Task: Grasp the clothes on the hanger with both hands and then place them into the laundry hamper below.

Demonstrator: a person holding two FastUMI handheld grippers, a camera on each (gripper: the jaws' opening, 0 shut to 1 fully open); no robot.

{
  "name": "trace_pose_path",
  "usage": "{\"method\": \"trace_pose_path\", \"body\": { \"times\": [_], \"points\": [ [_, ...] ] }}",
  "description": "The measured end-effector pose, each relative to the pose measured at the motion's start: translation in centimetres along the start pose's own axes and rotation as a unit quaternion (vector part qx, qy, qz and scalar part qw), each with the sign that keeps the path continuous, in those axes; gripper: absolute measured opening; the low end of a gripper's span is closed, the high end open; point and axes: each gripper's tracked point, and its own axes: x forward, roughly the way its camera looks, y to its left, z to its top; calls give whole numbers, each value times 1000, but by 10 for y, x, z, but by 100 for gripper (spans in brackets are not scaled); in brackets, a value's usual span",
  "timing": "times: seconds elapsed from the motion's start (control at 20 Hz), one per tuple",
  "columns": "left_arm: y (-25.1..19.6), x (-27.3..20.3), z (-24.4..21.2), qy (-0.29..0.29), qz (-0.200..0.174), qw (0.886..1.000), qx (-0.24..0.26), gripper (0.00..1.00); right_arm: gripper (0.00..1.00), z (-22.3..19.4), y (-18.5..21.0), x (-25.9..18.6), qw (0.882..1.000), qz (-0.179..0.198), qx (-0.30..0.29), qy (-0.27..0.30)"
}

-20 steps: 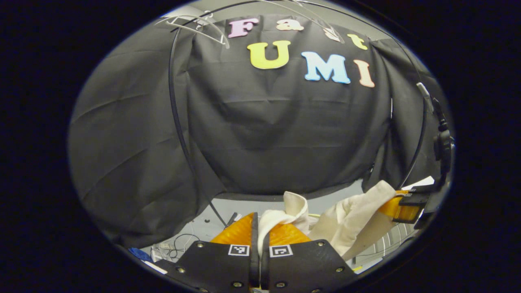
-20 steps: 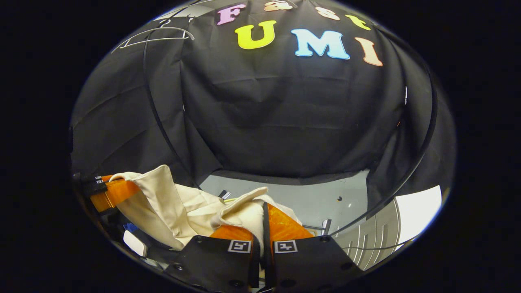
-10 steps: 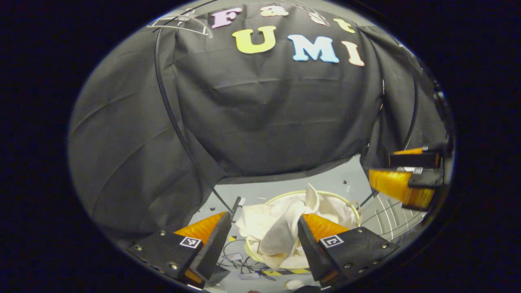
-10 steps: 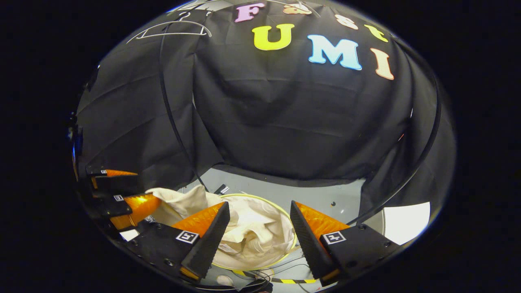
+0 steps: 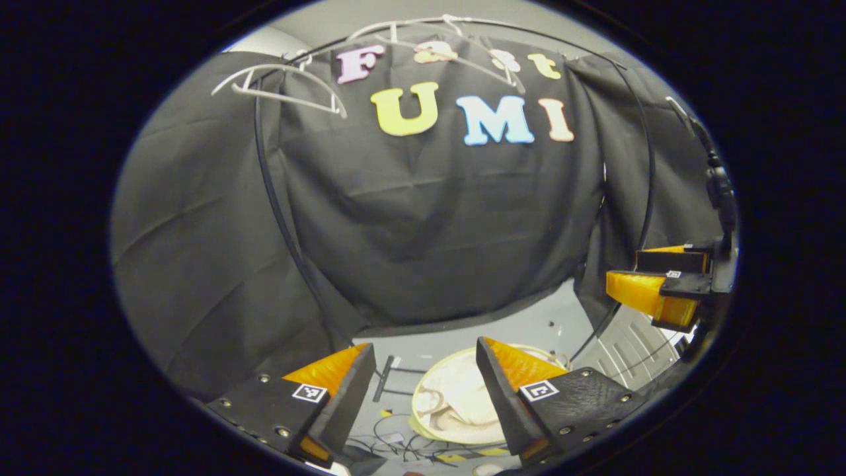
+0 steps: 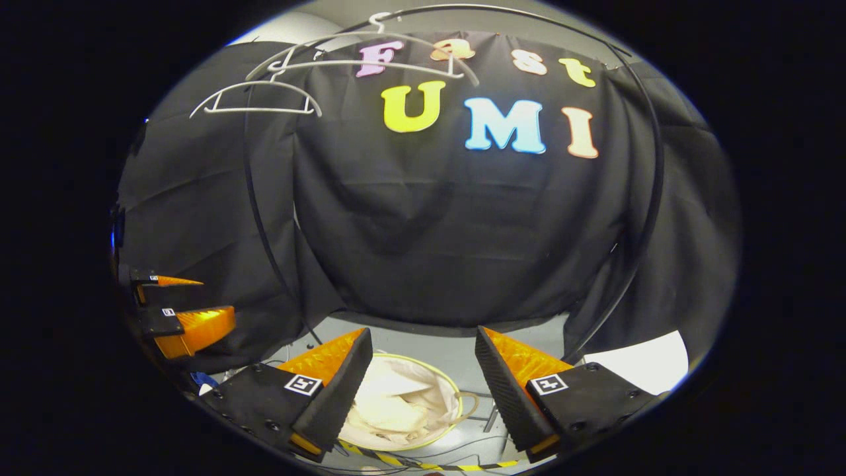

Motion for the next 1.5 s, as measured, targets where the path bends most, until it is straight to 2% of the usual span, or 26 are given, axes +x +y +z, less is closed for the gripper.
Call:
{"method": "trace_pose_path", "body": {
  "times": [0.3, 0.4, 0.5, 0.55, 0.7, 1.05, 1.1, 1.2, 1.25, 1.5],
  "points": [
    [-6, -44, 74, -90, 23, 996, -19, 90, 95, 69, -28, -62, 996, -20, 1, -87],
    [-6, -65, 92, -116, 27, 993, -23, 90, 100, 89, -39, -90, 993, -27, -1, -114],
    [-10, -89, 108, -141, 30, 989, -27, 90, 95, 105, -47, -119, 990, -35, 1, -140],
    [-11, -101, 117, -152, 32, 988, -27, 90, 98, 113, -52, -131, 988, -38, 4, -150],
    [-20, -138, 136, -186, 33, 982, -23, 90, 97, 130, -62, -167, 983, -47, 9, -175],
    [-28, -206, 171, -234, 38, 971, -27, 89, 95, 140, -89, -230, 974, -77, -2, -211],
    [-25, -210, 173, -237, 40, 970, -26, 89, 98, 139, -93, -237, 973, -82, -2, -214],
    [-24, -226, 176, -244, 43, 969, -21, 89, 95, 136, -98, -248, 973, -88, 3, -215],
    [-23, -234, 177, -249, 45, 967, -19, 89, 98, 135, -100, -252, 972, -90, 6, -215],
    [-22, -257, 180, -260, 53, 964, -12, 89, 100, 133, -109, -268, 969, -100, 13, -224]
  ]
}}
